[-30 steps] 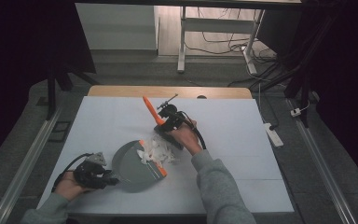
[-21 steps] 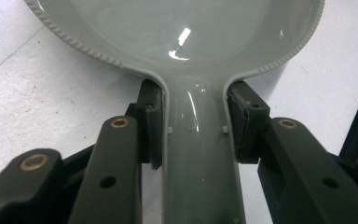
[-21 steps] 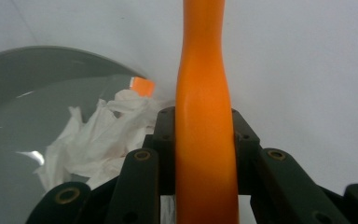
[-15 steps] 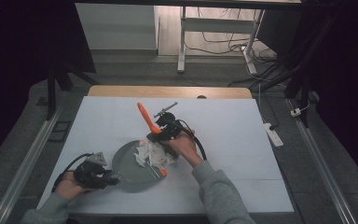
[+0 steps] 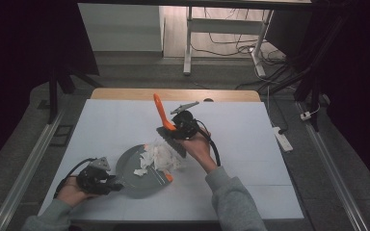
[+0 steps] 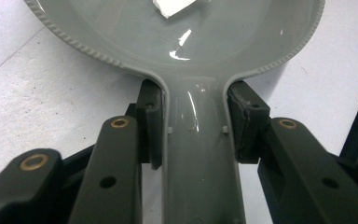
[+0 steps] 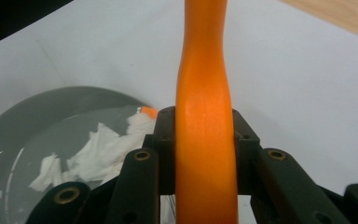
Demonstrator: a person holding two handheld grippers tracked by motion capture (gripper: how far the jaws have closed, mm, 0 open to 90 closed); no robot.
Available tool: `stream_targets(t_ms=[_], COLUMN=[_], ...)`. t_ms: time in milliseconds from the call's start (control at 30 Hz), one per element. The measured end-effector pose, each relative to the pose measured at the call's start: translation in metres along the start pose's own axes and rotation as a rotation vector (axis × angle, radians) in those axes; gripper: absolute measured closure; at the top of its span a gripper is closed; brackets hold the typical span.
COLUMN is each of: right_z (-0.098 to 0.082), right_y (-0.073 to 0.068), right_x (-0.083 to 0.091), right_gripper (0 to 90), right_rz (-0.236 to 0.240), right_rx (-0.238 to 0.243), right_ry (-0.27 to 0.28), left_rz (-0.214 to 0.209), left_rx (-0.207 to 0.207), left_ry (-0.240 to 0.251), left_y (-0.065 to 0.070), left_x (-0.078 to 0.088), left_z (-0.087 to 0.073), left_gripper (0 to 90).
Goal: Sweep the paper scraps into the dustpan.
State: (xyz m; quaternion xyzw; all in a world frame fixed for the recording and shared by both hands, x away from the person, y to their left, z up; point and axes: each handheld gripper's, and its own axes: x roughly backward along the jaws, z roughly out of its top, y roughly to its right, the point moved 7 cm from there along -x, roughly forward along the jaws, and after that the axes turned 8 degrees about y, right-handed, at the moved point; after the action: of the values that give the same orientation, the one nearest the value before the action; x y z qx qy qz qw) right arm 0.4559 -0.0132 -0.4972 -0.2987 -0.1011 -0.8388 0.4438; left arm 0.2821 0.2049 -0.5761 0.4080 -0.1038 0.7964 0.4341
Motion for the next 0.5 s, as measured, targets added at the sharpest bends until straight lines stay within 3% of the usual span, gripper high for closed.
stream_targets(t_ms=[133,300,400,500], right_z=[-0.004,-0.014,-0.019,-0.019], right_y=[0.013,0.024,0.026,0.016], right_x=[0.001,-0.015,-0.028,-0.037], right_gripper=[70.5,70.5,70.6,70.6], right_rz=[-0.056,-0.098,-0.092,-0.063], right_rx=[-0.002,-0.012,-0.024,-0.033], right_ry=[-0.01,-0.064,-0.091,-0.098], left_rz=[-0.001,-0.001,-0.001,-0.002], left_rx=[-0.001,-0.003,-0.003,-0.003], left_ry=[0.0,-0.003,-0.002,-0.001], left_y=[0.0,0.0,0.0,0.0], left_x=[0.0,-0.001,-0.001,-0.001], left_z=[0.0,0.001,0.001,0.001], left_gripper=[61.3,61.3,61.4,61.3])
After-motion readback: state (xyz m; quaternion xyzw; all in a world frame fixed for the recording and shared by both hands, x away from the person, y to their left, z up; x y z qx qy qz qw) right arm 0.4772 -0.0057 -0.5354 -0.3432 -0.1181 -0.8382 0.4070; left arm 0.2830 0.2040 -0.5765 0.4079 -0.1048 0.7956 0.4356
